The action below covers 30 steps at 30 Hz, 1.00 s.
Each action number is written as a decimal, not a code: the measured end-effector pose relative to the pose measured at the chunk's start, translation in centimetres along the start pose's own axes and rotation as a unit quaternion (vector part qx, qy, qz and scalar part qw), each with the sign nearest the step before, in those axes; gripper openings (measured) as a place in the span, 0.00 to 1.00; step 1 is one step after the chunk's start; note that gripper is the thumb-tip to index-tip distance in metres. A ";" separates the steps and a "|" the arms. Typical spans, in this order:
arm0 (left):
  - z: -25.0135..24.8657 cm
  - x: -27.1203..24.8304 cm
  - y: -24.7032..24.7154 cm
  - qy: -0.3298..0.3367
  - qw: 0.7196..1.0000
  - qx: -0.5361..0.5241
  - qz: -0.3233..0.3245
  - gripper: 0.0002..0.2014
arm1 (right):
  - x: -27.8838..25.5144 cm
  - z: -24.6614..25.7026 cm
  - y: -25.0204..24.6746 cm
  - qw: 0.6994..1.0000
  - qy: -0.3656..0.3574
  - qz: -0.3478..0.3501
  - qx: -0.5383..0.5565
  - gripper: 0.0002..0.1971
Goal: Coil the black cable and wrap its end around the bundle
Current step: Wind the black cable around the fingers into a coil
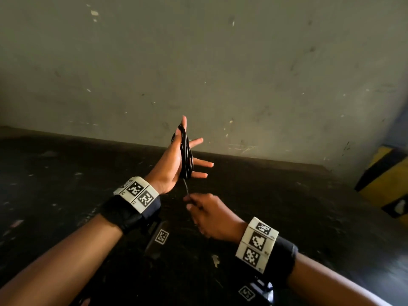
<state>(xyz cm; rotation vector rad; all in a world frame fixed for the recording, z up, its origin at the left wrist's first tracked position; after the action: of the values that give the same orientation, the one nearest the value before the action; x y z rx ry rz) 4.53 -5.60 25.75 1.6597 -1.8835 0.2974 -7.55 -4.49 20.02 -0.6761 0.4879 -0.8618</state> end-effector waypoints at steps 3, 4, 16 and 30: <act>0.9 -0.9 -0.5 -0.010 0.994 0.100 0.033 0.23 | -1.2 0.9 -0.1 0.997 -0.035 -0.009 -0.075 0.10; 1.3 -1.3 -0.7 -0.013 0.989 0.136 0.050 0.24 | -1.7 1.4 -0.3 0.993 -0.051 -0.011 -0.106 0.10; 4.0 -6.5 0.9 -0.168 0.965 0.105 0.170 0.37 | -2.7 5.7 -9.2 0.930 -0.183 -0.057 -0.312 0.10; 2.6 -10.6 1.1 -0.235 0.947 -0.154 0.155 0.33 | -2.6 2.0 -4.7 0.975 -0.210 0.069 -0.015 0.15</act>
<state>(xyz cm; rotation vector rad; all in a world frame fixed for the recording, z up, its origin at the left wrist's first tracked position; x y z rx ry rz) 3.13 1.93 17.88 1.2936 -2.4019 -0.2901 -10.19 -3.90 25.01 -0.8185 0.1634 -0.5590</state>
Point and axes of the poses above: each hand's wrist, its own x-axis towards the middle knuckle, its own y-axis out of the palm, z = x × y, the point moved 3 cm from there along x, towards the middle knuckle, and after that the axes turned 15 degrees about y, right-handed, at the moved point
